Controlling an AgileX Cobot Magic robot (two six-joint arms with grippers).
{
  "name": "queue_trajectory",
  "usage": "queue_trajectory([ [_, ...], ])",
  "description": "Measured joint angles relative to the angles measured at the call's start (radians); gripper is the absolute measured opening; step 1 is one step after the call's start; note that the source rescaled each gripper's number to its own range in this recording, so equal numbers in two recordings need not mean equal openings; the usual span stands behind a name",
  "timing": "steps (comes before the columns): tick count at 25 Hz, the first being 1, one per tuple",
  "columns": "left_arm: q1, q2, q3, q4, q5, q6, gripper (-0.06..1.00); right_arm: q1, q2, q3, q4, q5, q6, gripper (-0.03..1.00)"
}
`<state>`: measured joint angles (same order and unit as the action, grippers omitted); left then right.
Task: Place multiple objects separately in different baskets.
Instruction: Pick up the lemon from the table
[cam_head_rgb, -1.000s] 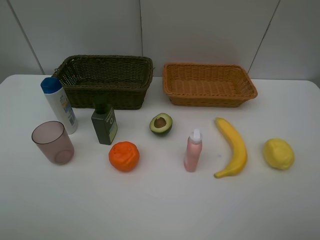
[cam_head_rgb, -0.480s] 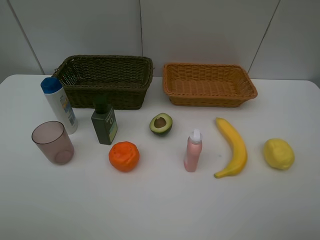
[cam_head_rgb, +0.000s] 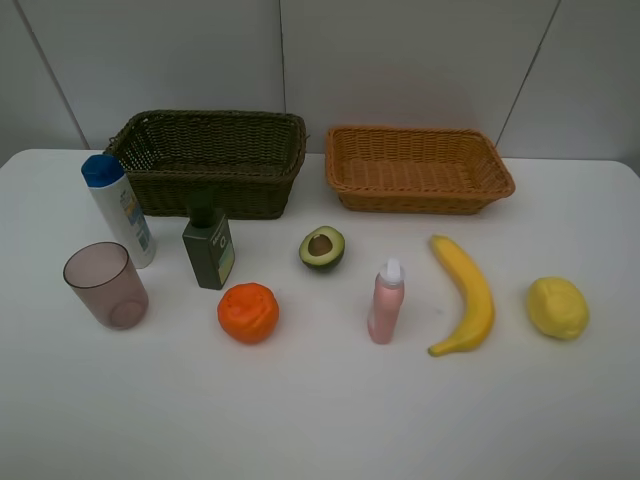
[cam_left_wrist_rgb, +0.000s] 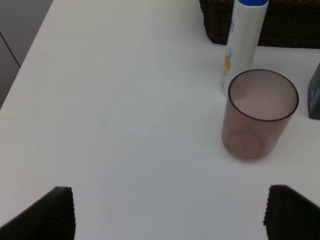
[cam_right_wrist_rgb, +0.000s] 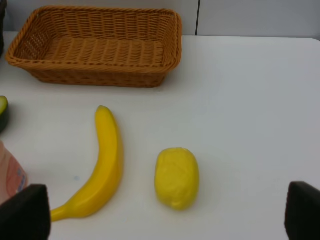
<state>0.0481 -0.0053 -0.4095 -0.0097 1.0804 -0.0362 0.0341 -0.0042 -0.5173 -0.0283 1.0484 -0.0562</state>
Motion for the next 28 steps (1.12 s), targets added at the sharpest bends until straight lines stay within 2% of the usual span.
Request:
queue_trajectory([
  [9, 0.0, 0.0, 0.0, 0.0, 0.0, 0.0, 1.0, 0.0, 0.08, -0.012, 0.006, -0.023, 0.028, 0.98],
  [16, 0.0, 0.0, 0.0, 0.0, 0.0, 0.0, 1.0, 0.0, 0.326, -0.097, 0.028, -0.034, 0.086, 0.98],
  [23, 0.0, 0.0, 0.0, 0.0, 0.0, 0.0, 1.0, 0.0, 0.626, -0.192, 0.028, -0.038, 0.094, 0.98],
  [28, 0.0, 0.0, 0.0, 0.0, 0.0, 0.0, 1.0, 0.0, 0.842, -0.257, -0.001, -0.041, 0.107, 0.98],
])
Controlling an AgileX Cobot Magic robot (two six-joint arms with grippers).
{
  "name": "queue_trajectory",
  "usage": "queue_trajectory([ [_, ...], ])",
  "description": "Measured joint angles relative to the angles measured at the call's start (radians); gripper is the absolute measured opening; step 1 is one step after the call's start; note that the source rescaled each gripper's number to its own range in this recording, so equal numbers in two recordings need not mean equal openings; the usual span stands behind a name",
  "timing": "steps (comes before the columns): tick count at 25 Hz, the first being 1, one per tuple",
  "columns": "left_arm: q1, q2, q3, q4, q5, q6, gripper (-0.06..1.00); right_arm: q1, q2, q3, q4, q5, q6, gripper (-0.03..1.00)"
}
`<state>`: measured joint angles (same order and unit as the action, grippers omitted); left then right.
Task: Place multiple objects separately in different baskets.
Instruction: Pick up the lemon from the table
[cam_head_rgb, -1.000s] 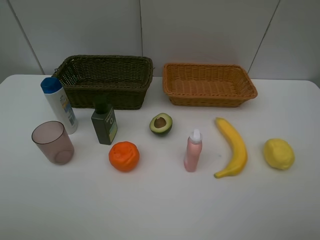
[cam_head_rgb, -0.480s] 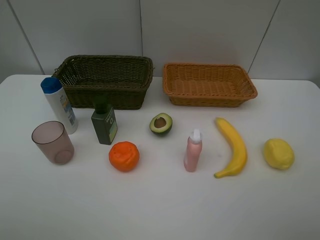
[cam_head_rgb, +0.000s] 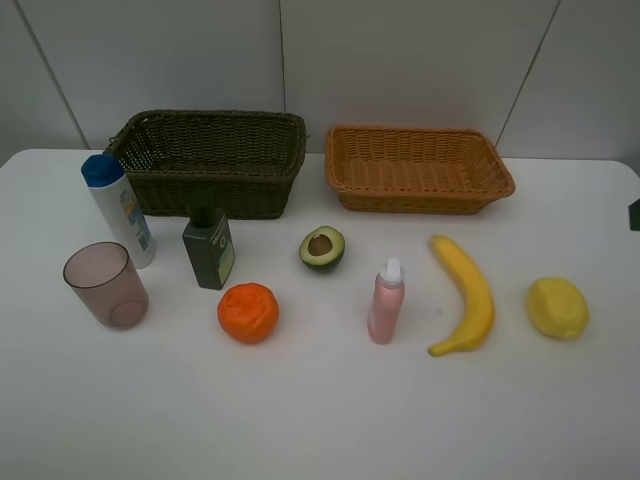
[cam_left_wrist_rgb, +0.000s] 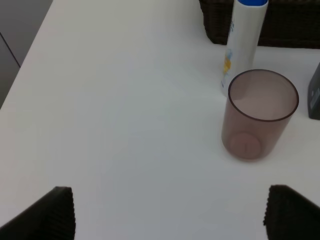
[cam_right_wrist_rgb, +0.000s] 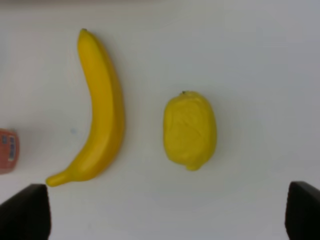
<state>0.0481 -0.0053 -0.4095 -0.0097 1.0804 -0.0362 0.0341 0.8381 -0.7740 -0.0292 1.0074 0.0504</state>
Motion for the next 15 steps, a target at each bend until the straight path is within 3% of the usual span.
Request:
queue_trajectory([
  [15, 0.0, 0.0, 0.0, 0.0, 0.0, 0.0, 1.0, -0.002, 0.448, -0.033, -0.089, -0.157, 0.005, 0.98],
])
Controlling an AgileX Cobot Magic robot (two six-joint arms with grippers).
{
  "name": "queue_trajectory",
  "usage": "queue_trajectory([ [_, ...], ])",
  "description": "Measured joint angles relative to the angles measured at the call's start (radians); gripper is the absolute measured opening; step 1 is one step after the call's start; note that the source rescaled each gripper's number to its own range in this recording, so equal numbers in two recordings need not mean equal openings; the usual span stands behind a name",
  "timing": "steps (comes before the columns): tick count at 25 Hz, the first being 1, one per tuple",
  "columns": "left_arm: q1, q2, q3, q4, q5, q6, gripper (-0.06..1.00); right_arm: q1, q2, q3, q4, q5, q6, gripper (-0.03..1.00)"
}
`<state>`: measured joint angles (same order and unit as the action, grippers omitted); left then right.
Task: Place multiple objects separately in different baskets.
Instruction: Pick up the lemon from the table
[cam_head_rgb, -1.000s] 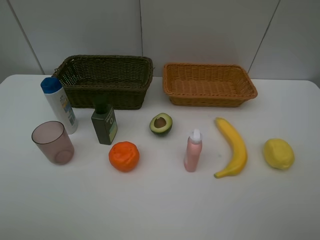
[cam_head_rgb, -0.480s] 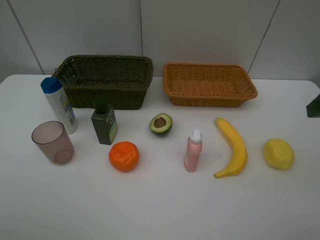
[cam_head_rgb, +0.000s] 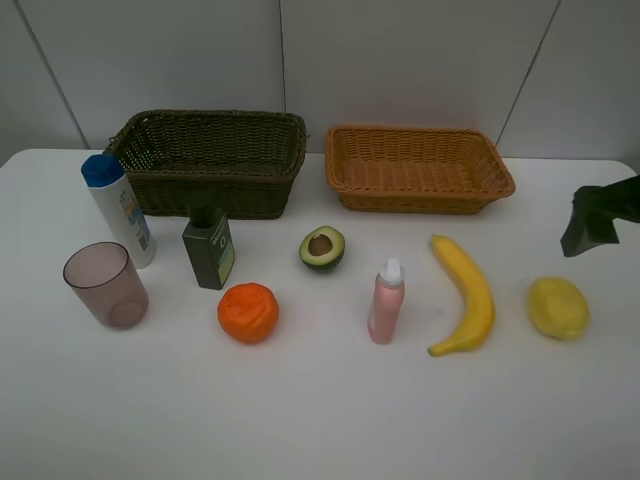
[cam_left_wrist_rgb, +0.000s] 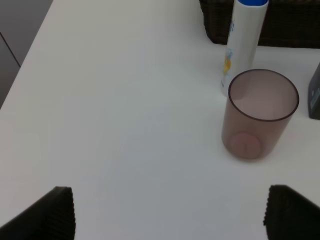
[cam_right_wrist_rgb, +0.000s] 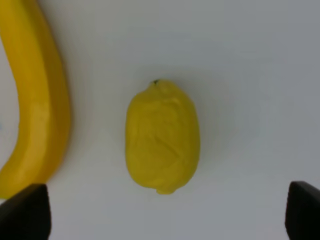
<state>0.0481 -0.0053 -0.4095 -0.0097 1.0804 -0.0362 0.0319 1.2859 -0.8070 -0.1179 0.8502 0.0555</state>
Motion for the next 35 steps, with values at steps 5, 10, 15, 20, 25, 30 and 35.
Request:
queue_trajectory([
  [5, 0.0, 0.0, 0.0, 0.0, 0.0, 0.0, 1.0, 0.0, 0.1, 0.0, 0.0, -0.06, 0.0, 0.98],
  [10, 0.0, 0.0, 0.0, 0.0, 0.0, 0.0, 1.0, 0.0, 0.188, 0.0, 0.0, -0.104, 0.0, 0.98],
  [15, 0.0, 0.0, 0.0, 0.0, 0.0, 0.0, 1.0, 0.0, 0.266, -0.001, 0.0, -0.126, 0.0, 0.98],
  [20, 0.0, 0.0, 0.0, 0.0, 0.0, 0.0, 1.0, 0.0, 0.338, -0.001, 0.0, -0.158, 0.0, 0.98],
  [25, 0.0, 0.0, 0.0, 0.0, 0.0, 0.0, 1.0, 0.0, 0.387, -0.001, 0.0, -0.192, 0.0, 0.98],
  [30, 0.0, 0.0, 0.0, 0.0, 0.0, 0.0, 1.0, -0.012, 0.432, -0.001, 0.001, -0.204, 0.0, 0.98],
  [35, 0.0, 0.0, 0.0, 0.001, 0.0, 0.0, 1.0, -0.024, 0.469, -0.001, 0.001, -0.208, 0.0, 0.98],
])
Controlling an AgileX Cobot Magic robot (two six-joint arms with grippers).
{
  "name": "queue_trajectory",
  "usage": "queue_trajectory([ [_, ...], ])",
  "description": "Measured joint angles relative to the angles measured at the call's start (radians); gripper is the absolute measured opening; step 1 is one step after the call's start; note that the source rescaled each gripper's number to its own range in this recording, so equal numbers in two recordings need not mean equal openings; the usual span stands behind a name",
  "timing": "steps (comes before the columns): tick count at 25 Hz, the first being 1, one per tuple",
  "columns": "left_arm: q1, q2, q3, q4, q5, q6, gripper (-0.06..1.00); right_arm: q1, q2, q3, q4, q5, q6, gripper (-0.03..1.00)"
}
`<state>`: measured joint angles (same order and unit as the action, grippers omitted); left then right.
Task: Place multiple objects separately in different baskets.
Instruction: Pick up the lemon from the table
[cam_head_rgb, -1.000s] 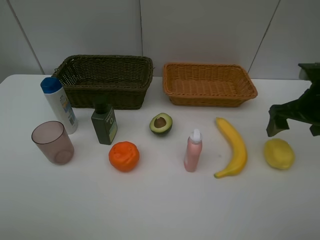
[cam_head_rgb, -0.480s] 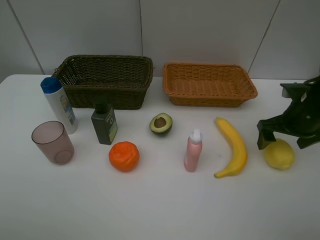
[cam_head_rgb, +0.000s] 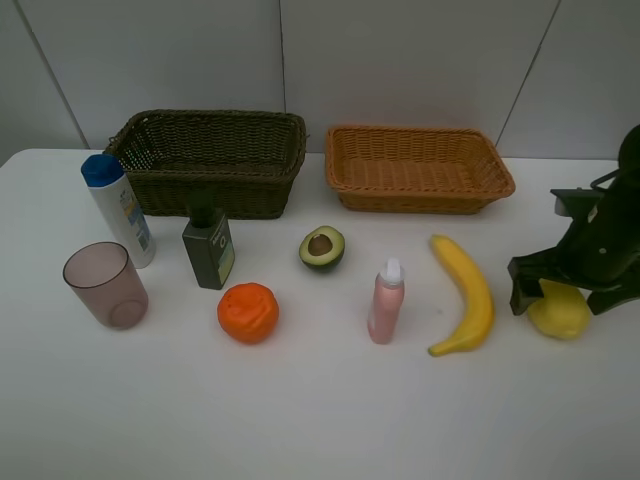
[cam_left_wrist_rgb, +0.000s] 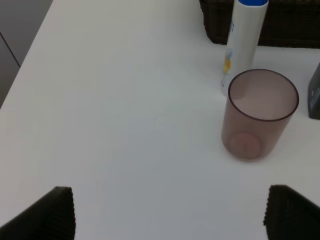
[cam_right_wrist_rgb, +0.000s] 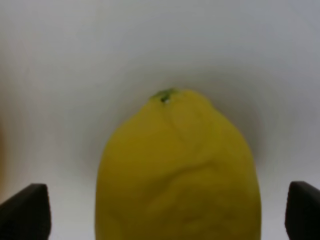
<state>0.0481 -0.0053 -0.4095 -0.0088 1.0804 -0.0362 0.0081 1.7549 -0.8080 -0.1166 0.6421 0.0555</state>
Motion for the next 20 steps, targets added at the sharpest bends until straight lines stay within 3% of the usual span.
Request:
queue_trajectory([
  [8, 0.0, 0.0, 0.0, 0.0, 0.0, 0.0, 1.0, 0.0, 0.041, 0.0, 0.0, -0.021, 0.0, 0.98],
  [11, 0.0, 0.0, 0.0, 0.0, 0.0, 0.0, 1.0, 0.0, 0.042, 0.0, 0.0, -0.029, 0.0, 0.93],
  [15, 0.0, 0.0, 0.0, 0.0, 0.0, 0.0, 1.0, 0.0, 0.042, 0.0, -0.004, -0.029, 0.0, 0.73],
  [18, 0.0, 0.0, 0.0, 0.0, 0.0, 0.0, 1.0, 0.0, 0.042, 0.0, -0.023, -0.028, 0.0, 0.44],
  [20, 0.0, 0.0, 0.0, 0.0, 0.0, 0.0, 1.0, 0.0, 0.042, 0.0, -0.025, -0.019, 0.0, 0.42],
])
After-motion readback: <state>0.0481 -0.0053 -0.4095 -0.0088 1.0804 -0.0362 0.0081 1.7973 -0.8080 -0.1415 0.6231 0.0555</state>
